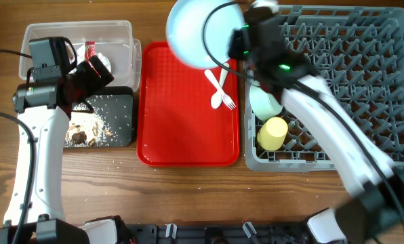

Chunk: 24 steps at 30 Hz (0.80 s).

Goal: Sort waste into correct bins and load items into the dishwasher rack
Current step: 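Carry the light-blue plate into the rack's back row with the right gripper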

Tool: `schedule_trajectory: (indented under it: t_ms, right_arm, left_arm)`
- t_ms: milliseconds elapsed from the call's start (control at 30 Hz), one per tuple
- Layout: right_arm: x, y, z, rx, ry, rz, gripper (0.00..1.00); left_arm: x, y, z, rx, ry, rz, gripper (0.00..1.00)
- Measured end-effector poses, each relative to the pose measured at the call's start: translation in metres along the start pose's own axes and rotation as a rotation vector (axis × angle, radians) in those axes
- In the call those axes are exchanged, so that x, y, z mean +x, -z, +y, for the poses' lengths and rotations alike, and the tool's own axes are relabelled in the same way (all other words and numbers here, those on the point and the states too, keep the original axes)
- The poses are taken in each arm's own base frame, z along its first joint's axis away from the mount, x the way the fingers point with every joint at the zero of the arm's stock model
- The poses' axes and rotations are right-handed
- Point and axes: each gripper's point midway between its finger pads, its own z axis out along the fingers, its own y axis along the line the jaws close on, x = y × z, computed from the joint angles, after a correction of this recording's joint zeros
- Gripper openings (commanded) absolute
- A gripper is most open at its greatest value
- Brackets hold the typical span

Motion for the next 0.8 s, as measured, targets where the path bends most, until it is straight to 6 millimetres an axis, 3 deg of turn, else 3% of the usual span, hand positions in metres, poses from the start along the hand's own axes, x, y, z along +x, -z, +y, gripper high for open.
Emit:
schedule_trajectory:
  t_ms: [33,67,167,300,467,533,800]
  right_arm:
    - [-0.029,0.025,-0.018,0.093,0.058,-0.103,0.04]
    - [-0.043,0.038,-0.031,0.167,0.098,-0.159,0.04]
    - [-0.064,0.055,-0.073,0.436,0.252,-0.221,0.04]
    - [-0.066,0.05,-0.132,0.717,0.435,-0.135,0.04]
    - [-0.069,0.035,-0.197,0.917,0.521,-0.031,0.04]
    - [-0.065,0.024,-0.207,0.947,0.563,0.006,0.04]
    - [-0.022,-0.039,-0.213,0.947,0.72,0.161,0.04]
  left_arm:
    - [0.0,0.0,0.0,0.0,0.0,0.001,1.0]
    - [0.0,0.0,0.0,0.0,0.0,0.001,1.0]
    - [0.0,0.0,0.0,0.0,0.0,0.001,1.0]
    - [0.0,0.0,0.0,0.0,0.0,0.0,1.0]
    - [0.0,0.0,0.0,0.0,0.0,0.0,1.0]
    - [0.0,0.0,0.0,0.0,0.0,0.0,1.0]
    - [0.0,0.0,0.0,0.0,0.0,0.0,1.0]
